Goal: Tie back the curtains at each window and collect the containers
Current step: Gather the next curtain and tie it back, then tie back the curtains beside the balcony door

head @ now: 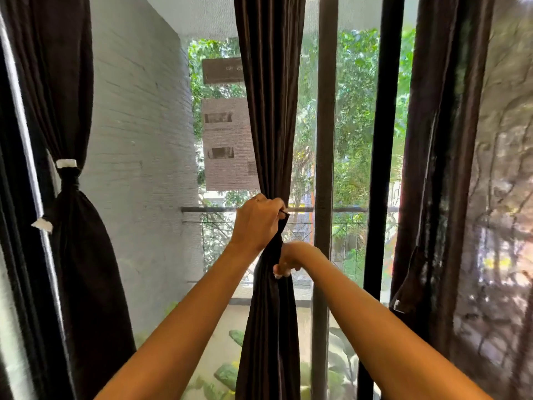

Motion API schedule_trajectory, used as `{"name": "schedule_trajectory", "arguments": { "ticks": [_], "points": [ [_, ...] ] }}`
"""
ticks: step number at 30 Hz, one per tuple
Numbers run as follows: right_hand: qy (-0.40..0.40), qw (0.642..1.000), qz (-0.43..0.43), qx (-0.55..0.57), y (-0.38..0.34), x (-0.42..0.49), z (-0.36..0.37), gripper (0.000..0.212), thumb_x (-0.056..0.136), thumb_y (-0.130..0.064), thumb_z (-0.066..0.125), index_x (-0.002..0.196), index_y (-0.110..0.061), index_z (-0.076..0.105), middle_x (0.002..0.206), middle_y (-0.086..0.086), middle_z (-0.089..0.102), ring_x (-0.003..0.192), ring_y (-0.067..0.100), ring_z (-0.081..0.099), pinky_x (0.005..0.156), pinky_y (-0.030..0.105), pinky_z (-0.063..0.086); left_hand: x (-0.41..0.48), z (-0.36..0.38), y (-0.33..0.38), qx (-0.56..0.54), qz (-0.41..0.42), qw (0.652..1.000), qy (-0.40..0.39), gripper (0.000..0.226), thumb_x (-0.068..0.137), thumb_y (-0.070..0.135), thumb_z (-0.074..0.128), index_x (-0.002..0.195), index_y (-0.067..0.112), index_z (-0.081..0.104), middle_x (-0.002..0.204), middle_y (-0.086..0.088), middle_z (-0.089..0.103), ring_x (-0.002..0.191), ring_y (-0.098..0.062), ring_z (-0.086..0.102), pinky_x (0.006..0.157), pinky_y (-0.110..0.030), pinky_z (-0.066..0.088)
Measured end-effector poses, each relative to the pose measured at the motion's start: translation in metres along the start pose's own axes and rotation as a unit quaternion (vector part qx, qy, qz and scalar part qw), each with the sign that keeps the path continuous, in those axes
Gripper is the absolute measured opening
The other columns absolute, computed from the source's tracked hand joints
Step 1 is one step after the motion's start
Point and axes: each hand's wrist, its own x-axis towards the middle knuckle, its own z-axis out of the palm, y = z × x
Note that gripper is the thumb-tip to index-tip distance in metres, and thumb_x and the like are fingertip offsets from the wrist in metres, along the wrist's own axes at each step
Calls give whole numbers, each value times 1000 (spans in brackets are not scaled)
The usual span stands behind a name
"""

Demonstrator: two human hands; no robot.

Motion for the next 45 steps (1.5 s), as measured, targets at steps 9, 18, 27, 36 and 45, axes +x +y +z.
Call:
{"name": "schedule_trajectory", "arguments": {
  "ticks": [9, 18, 27, 36, 45],
  "points": [
    [161, 939, -77, 295, 5, -36, 30, 24, 89, -31, 62, 75, -12, 61, 65, 2, 53, 54, 13, 47, 50, 20, 38, -17, -5, 5, -101, -132, 986, 7, 16, 88, 26, 62, 104, 25, 63, 93, 1, 65, 90, -15, 54, 65, -25, 44],
    [280, 893, -89, 341, 35, -69, 37, 22, 84, -33, 70, 81, -12, 63, 84, 4, 63, 77, 15, 59, 76, 31, 51, -32, -14, 34, -127, -136, 982, -2, 37, 89, 22, 62, 124, 17, 51, 115, -4, 58, 107, -21, 53, 82, -35, 51],
    [368, 884, 3, 287, 99, -131, 17, 11, 85, -17, 67, 82, -7, 68, 91, 10, 70, 89, 21, 64, 78, 30, 48, -34, -9, 74, -176, -142, 972, -59, 27, 87, 21, 59, 112, 16, 51, 112, -2, 56, 99, -23, 57, 76, -40, 50],
    [434, 845, 68, 304, 181, -187, 30, 13, 88, -15, 60, 93, -4, 67, 93, 8, 69, 80, 17, 58, 58, 22, 41, -45, 13, 130, -197, -138, 962, -133, 27, 87, 25, 59, 112, 18, 49, 111, -2, 53, 90, -23, 57, 66, -32, 44],
    [534, 795, 81, 276, 281, -203, -10, 10, 83, -5, 58, 82, -5, 69, 82, 16, 69, 80, 28, 63, 70, 31, 44, 2, 45, 203, -254, -145, 951, -95, 38, 84, 21, 64, 119, 15, 50, 105, -11, 53, 92, -31, 57, 74, -34, 41]
  ]
}}
